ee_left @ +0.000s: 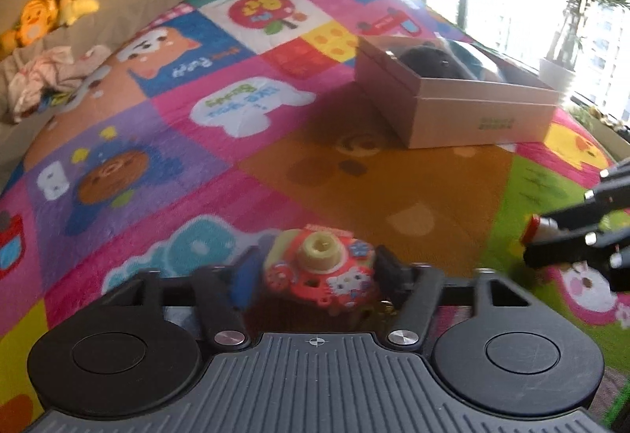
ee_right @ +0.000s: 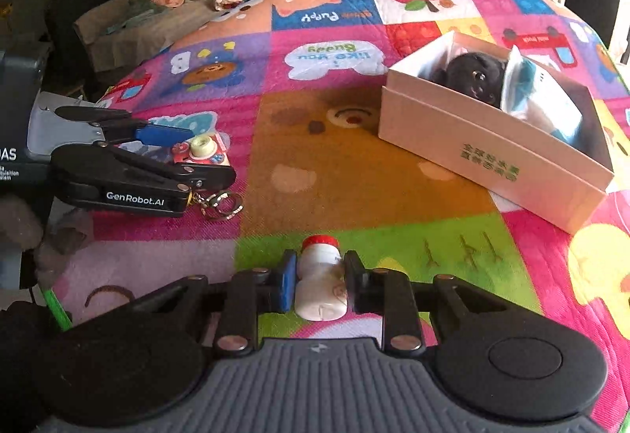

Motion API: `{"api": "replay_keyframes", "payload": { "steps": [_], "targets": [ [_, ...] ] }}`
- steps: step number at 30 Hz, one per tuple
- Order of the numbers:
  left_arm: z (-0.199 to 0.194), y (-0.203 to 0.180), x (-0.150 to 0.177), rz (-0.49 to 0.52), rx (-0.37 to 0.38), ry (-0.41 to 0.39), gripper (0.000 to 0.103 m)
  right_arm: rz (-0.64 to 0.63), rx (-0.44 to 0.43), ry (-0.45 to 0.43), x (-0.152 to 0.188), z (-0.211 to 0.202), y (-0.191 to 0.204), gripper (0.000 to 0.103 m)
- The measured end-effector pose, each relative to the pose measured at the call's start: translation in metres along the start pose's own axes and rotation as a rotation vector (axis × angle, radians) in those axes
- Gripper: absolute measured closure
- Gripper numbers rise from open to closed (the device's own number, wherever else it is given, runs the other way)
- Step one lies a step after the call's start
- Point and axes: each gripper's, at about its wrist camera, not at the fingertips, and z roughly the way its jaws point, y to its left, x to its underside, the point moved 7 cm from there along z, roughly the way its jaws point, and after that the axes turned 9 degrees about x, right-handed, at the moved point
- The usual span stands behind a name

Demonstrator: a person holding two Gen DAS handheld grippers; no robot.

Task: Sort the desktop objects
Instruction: 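Lift the pink keychain toy with left gripper while right lifts the white bottle toward the box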

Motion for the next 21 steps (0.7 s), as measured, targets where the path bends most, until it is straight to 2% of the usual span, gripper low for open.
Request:
{"api": "replay_keyframes", "payload": {
  "steps": [2,5,10,12,16,19,21],
  "targets": [
    [-0.003,-0.003,-0.008,-0.011,0.007,-0.009,0.04,0.016,0.01,-0.017,-0.002,-0.007,-0.009,0.078],
    [-0.02,-0.016,-0.047,0.003,0.058,-0.104,0.04,0.052,0.04,-0.098,-0.019,-0.033,-0.031,0.078],
    [-0.053,-0.056,-0.145,0.138,0.106,-0.356,0.04,0.125,0.165,-0.397,-0.079,-0.118,-0.087,0.078],
    [-0.051,-0.073,-0.172,0.178,0.121,-0.407,0.04,0.152,0.221,-0.489,-0.097,-0.143,-0.108,0.078],
    [-0.018,-0.106,-0.205,0.231,0.16,-0.405,0.04,0.207,0.296,-0.545,-0.107,-0.157,-0.142,0.078],
    [0.021,-0.122,-0.211,0.261,0.159,-0.362,0.038,0.242,0.311,-0.518,-0.102,-0.146,-0.159,0.078],
    [0.042,-0.12,-0.208,0.232,0.143,-0.312,0.034,0.263,0.316,-0.479,-0.095,-0.133,-0.169,0.078]
  ]
}}
